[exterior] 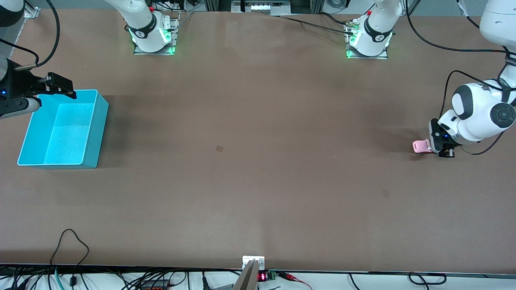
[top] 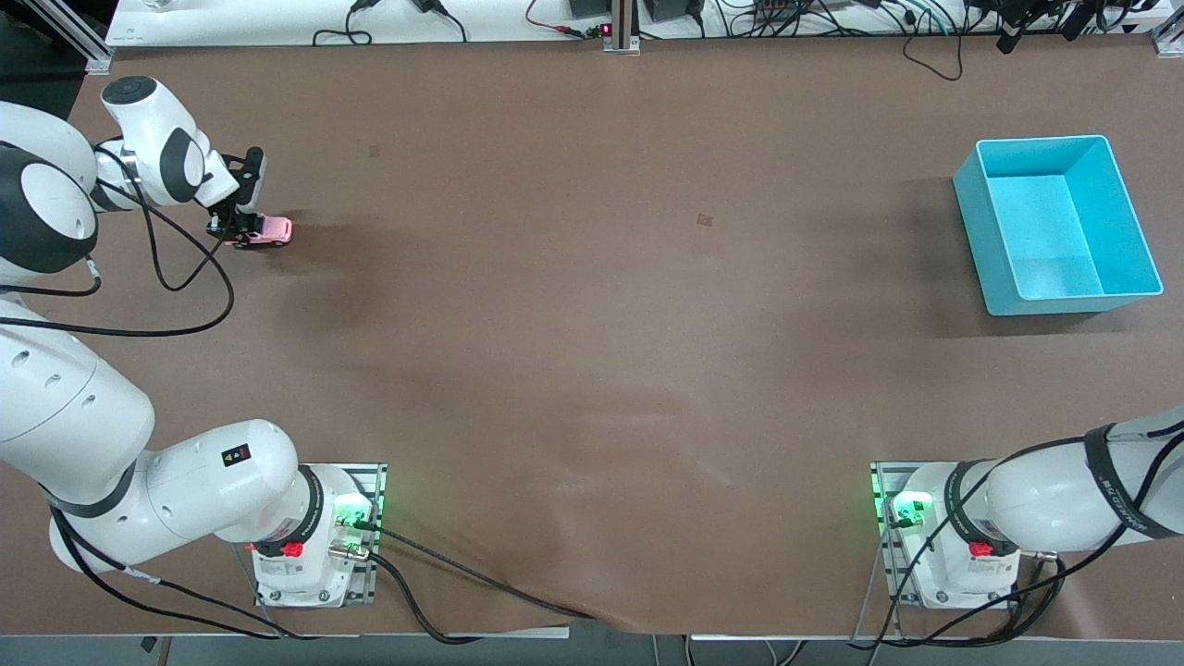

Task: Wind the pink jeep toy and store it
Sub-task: 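Press the jeep down and drag it backward with the left gripper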

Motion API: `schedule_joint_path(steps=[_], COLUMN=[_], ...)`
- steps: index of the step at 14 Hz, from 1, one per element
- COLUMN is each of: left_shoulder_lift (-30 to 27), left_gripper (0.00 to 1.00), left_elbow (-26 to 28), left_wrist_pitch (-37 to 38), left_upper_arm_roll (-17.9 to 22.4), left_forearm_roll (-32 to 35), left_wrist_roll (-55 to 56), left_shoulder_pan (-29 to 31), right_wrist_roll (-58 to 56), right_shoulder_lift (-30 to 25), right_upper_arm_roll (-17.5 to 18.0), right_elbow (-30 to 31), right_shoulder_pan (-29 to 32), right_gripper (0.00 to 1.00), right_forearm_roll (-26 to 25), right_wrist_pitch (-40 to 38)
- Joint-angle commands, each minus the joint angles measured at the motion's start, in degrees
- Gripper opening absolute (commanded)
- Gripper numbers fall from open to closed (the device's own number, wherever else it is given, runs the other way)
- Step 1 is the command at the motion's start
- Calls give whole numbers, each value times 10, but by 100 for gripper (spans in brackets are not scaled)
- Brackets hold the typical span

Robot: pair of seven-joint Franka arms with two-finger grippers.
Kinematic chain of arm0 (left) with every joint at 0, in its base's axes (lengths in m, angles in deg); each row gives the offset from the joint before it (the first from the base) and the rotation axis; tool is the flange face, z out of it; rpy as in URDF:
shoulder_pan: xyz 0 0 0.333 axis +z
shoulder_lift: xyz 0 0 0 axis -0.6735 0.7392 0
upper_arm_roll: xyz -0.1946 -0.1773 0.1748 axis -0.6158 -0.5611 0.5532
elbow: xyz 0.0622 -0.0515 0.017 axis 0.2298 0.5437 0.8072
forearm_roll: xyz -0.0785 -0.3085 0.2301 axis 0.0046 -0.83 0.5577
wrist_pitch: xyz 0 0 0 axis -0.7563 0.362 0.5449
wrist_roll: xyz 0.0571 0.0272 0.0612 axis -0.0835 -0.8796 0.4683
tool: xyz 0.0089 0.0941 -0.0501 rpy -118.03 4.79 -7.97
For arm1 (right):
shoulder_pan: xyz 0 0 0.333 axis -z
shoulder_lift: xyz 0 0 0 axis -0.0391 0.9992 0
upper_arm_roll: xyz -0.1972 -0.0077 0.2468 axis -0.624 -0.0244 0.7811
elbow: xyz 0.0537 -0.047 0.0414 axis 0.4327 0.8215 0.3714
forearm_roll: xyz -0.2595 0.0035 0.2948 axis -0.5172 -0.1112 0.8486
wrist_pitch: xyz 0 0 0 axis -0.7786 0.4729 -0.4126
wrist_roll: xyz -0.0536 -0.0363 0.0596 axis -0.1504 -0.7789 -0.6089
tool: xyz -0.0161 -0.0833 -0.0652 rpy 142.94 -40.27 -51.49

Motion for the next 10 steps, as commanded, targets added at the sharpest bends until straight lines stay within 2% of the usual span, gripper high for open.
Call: schedule_joint_path(steps=[1, 2, 3, 4, 7, 8, 10], left_shoulder_lift=[32, 22, 1, -20, -59, -67, -90], left_gripper=[44, 78, 100, 100, 100, 100, 100], left_elbow=[-11, -11, -12, -29, -123, -143, -149], left_wrist_pitch=[-7, -4, 21, 76, 245, 271, 294], left_upper_arm_roll=[-1, -4, -12, -33, -99, -105, -116], left_forearm_roll=[18, 17, 17, 10, 9, 8, -7], left_wrist_roll=[-10, -9, -10, -10, -10, -10, -10], left_shoulder_pan=[13, 13, 13, 12, 11, 10, 6], right_wrist_roll=[3, 3, 3, 2, 2, 2, 2], right_shoulder_lift=[-5, -5, -5, -5, -5, -5, -5], right_upper_arm_roll=[0, 0, 0, 0, 0, 0, -1], right_elbow=[1, 1, 1, 1, 1, 1, 1], right_shoulder_pan=[1, 1, 1, 1, 1, 1, 1], right_gripper=[100, 100, 100, 100, 100, 100, 100], right_forearm_roll=[-1, 0, -1, 0, 0, 0, 0], right_wrist_pitch=[-7, -7, -7, -7, -9, -14, -15])
